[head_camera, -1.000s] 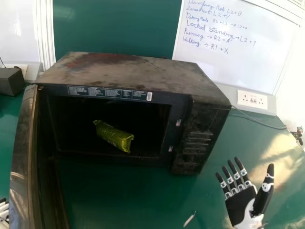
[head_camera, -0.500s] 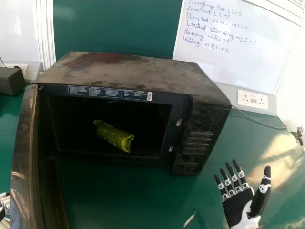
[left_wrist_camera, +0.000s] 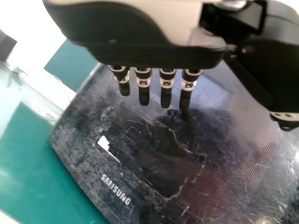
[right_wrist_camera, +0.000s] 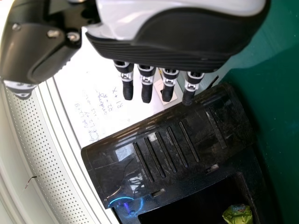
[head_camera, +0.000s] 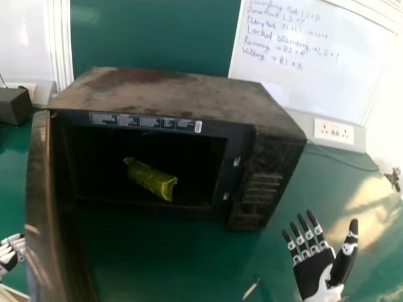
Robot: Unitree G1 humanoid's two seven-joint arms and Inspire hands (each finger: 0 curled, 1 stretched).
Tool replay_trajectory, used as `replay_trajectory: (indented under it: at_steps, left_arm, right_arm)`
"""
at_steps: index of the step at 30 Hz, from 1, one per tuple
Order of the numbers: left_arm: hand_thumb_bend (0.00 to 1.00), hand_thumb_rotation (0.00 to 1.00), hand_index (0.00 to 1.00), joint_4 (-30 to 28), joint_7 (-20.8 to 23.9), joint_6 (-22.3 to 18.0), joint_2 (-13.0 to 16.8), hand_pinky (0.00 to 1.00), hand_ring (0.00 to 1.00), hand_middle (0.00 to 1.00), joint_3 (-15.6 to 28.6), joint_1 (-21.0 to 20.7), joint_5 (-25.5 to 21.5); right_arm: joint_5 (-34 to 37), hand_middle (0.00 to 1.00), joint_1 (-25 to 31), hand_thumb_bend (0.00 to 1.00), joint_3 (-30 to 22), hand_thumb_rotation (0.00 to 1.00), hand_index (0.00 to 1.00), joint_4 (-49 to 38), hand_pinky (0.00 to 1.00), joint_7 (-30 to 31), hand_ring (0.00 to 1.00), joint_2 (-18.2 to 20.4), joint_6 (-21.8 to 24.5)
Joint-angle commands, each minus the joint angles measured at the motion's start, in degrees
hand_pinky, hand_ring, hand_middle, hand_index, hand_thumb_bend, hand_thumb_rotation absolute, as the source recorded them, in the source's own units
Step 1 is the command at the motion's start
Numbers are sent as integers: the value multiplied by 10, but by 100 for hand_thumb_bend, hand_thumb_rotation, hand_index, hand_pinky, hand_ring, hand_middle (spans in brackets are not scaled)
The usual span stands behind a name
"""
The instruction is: Put biscuit inside oven
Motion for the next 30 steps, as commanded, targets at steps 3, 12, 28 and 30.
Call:
replay_trajectory:
  at_steps: [3, 12, 28, 30]
  left_arm:
    - [80, 80, 95, -4, -9, 16, 15, 100, 98, 99, -19, -25, -3]
    - [81, 78, 92, 11, -18, 27, 31, 97, 96, 97, -39, -79, 10]
    - [82, 80, 92, 32, -39, 75, 79, 98, 96, 98, -101, -182, 16]
    - [82, 80, 92, 35, -42, 87, 86, 98, 96, 98, -113, -199, 18]
  right_arm:
    - [1, 100, -2, 96, 0, 98, 100, 4, 100, 3, 100, 2, 6]
    - [6, 100, -7, 95, 0, 100, 100, 6, 100, -5, 100, 10, 9]
    - [-11, 100, -10, 92, 3, 100, 96, 10, 100, 11, 99, 10, 3]
    - [-10, 99, -9, 90, 3, 100, 95, 8, 99, 7, 98, 11, 7]
